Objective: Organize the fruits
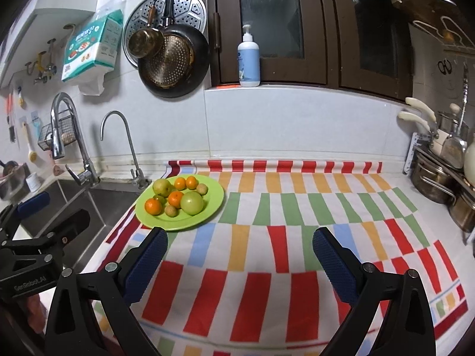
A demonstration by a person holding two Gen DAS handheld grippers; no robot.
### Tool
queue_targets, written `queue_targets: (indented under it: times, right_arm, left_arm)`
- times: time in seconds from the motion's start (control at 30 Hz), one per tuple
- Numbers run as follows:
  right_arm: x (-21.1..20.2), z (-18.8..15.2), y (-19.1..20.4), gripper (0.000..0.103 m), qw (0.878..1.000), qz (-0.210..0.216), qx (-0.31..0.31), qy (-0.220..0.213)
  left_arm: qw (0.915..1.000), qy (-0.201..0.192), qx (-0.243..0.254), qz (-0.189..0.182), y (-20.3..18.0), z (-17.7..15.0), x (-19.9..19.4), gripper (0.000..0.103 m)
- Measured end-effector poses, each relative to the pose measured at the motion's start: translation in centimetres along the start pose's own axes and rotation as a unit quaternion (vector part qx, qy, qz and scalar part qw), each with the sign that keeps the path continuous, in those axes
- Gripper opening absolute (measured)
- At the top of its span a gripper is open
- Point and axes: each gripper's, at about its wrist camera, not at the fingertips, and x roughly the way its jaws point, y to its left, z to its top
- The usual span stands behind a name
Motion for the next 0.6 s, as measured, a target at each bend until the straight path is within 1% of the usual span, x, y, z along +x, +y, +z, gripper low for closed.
queue_targets:
  times: [0.27,0.6]
  right_arm:
    - [-3.4,-1.2,-0.5,0.099,1.000,0.000,0.003,-0.012]
    - [-6.0,-2.2,-1.0,0.099,1.000,-0.002,0.000,-0.019]
  left_arm:
    - [0.9999,-0.009,0.003,0.004,-1.0,-1.0,-3.5,0.103]
    - [0.9998,-0.016,0.008,0.008,-1.8,-1.8,-5.9,0.103]
